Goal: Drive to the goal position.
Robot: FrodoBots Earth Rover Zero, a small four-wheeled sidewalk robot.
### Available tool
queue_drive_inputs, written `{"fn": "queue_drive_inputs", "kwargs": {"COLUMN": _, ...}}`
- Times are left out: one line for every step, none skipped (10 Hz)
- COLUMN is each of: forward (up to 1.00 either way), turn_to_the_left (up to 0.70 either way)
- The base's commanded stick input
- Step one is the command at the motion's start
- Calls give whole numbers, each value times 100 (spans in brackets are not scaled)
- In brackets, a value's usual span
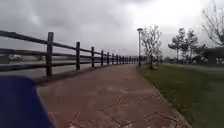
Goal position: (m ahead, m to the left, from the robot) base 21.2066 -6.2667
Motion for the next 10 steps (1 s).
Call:
{"fn": "queue_drive_inputs", "kwargs": {"forward": 85, "turn_to_the_left": 0}}
{"fn": "queue_drive_inputs", "kwargs": {"forward": 85, "turn_to_the_left": 0}}
{"fn": "queue_drive_inputs", "kwargs": {"forward": 85, "turn_to_the_left": 0}}
{"fn": "queue_drive_inputs", "kwargs": {"forward": 85, "turn_to_the_left": 6}}
{"fn": "queue_drive_inputs", "kwargs": {"forward": 85, "turn_to_the_left": 6}}
{"fn": "queue_drive_inputs", "kwargs": {"forward": 85, "turn_to_the_left": 3}}
{"fn": "queue_drive_inputs", "kwargs": {"forward": 85, "turn_to_the_left": 1}}
{"fn": "queue_drive_inputs", "kwargs": {"forward": 85, "turn_to_the_left": 1}}
{"fn": "queue_drive_inputs", "kwargs": {"forward": 85, "turn_to_the_left": 6}}
{"fn": "queue_drive_inputs", "kwargs": {"forward": 85, "turn_to_the_left": -4}}
